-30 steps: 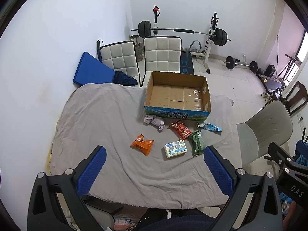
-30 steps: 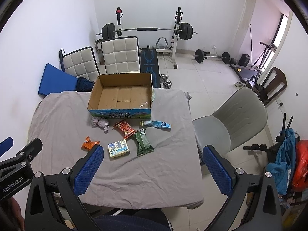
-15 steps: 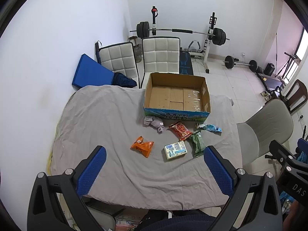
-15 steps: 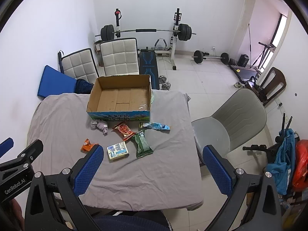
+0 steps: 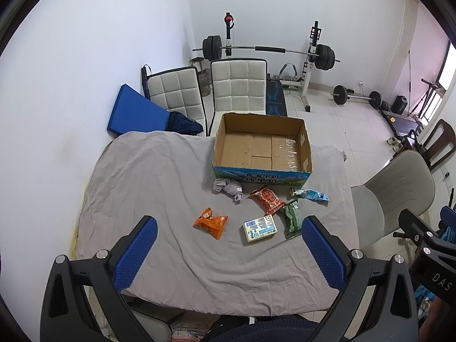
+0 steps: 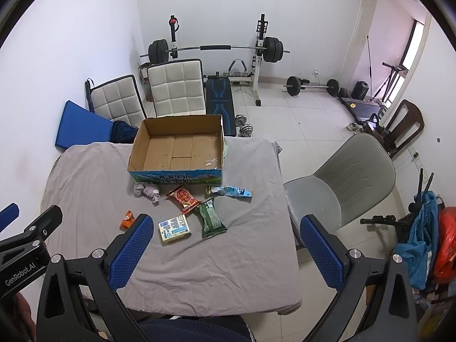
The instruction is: Organize soft objects
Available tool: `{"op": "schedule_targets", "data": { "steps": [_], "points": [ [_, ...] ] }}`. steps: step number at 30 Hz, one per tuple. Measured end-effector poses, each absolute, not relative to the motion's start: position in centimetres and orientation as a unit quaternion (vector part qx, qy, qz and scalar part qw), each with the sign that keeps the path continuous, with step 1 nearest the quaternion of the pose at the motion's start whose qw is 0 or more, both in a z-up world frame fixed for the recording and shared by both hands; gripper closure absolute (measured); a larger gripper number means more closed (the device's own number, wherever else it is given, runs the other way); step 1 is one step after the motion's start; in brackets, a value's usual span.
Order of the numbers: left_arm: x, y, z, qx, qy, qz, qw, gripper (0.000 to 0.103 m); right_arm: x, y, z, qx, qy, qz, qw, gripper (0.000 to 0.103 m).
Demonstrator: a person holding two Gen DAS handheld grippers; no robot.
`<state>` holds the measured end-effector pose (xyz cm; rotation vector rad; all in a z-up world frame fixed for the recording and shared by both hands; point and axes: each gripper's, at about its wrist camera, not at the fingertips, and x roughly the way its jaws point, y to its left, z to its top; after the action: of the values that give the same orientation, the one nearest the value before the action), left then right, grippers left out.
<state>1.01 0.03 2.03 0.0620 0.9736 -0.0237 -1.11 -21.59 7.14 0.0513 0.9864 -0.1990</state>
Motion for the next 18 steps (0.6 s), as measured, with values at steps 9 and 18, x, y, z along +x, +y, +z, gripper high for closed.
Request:
{"op": "schedule_targets", "data": {
  "steps": [9,18],
  "points": [
    [1.3,-0.1,2.3,0.031,0.466,-0.01,0.884,0.0,-0.1,-21.8,7.4,0.026,0.471,-0.095,0.877,0.0],
    [2.2,-0.2,2.7,0.025,0.462,-0.012,0.887,0.0,0.2,-21.8,7.4,0.027,0.465,-0.097,0.879,0.0]
  ]
}}
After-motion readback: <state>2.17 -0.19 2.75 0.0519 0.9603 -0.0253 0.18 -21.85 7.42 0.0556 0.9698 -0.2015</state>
